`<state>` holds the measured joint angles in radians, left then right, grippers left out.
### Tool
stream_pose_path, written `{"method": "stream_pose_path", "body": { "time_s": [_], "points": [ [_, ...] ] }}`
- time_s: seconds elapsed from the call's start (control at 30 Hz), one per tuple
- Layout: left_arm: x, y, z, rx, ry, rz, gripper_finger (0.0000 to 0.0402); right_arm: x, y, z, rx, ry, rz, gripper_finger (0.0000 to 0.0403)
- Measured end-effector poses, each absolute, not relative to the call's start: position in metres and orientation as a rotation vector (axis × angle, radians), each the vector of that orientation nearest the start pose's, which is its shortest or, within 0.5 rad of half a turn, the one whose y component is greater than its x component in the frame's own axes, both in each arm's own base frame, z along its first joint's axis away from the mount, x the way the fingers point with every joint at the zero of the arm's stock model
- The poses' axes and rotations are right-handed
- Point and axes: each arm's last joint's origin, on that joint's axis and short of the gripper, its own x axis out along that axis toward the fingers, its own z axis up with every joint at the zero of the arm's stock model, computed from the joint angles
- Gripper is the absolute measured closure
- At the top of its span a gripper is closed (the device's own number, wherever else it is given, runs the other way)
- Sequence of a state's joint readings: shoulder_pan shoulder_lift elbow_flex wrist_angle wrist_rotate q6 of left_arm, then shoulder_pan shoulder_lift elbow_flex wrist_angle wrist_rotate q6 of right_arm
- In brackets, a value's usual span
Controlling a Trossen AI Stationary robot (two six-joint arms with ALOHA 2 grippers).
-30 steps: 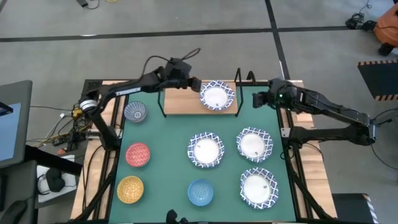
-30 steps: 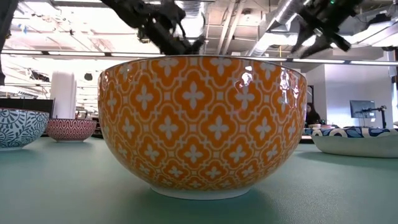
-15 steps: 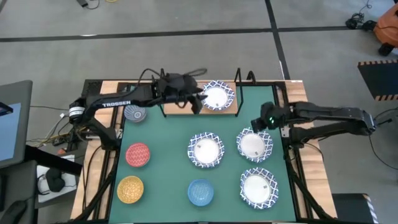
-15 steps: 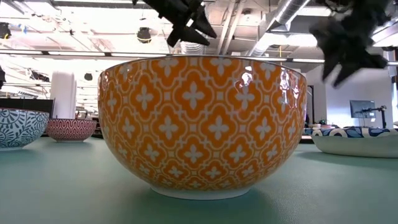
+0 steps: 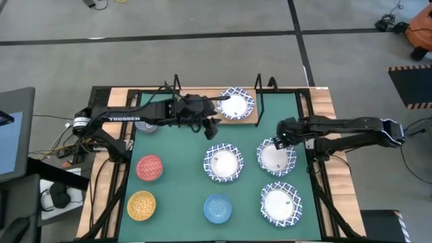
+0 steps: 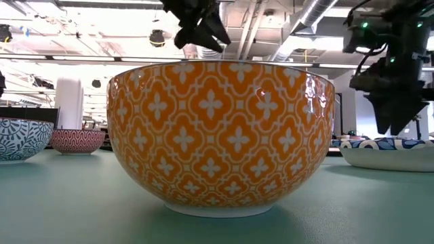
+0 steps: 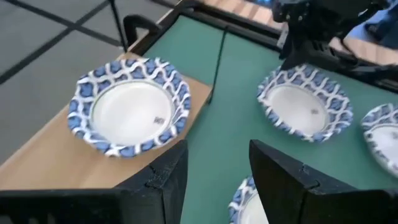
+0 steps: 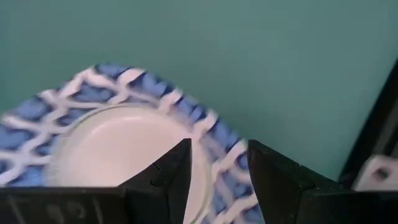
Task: Place and stack bowls onto a shelf
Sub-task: Stack the white bowl on top of the white bowl on the shelf
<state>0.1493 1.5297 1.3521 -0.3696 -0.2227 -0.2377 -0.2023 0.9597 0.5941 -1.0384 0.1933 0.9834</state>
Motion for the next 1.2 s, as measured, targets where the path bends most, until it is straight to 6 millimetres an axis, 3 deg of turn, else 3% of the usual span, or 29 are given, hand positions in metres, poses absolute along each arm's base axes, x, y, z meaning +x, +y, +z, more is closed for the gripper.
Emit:
{"method": "stream_pose_path", "body": {
  "time_s": [0.2,0.33,0.5,0.6,0.73,0.83,0.97,1.2],
  "points": [
    [0.335,0.057,0.33,-0.182,0.552,0.42,0.0246,0.141,-0.044,0.182,0.609,1.284,-0.856,0.0222],
    [0.334,0.056,0.329,-0.195,0.571,0.413,0.0246,0.147,-0.047,0.174,0.611,1.369,-0.722,0.0222],
    [0.326,0.054,0.328,-0.264,0.635,0.392,0.0246,0.152,-0.049,0.165,0.629,1.437,-0.708,0.0231],
    [0.322,0.053,0.326,-0.282,0.662,0.426,0.0246,0.154,-0.05,0.16,0.632,1.466,-0.714,0.0259],
    [0.321,0.05,0.324,-0.304,0.674,0.46,0.0246,0.156,-0.048,0.16,0.663,1.464,-0.718,0.0332],
    [0.323,0.046,0.321,-0.309,0.657,0.447,0.0246,0.158,-0.044,0.169,0.686,1.429,-0.715,0.0382],
    [0.331,0.045,0.312,-0.328,0.572,0.361,0.0246,0.167,-0.033,0.196,0.703,1.29,-0.729,0.0376],
    [0.353,0.048,0.32,-0.254,0.358,0.206,0.0246,0.187,-0.013,0.241,0.64,1.047,-0.744,0.0381]
  ]
}}
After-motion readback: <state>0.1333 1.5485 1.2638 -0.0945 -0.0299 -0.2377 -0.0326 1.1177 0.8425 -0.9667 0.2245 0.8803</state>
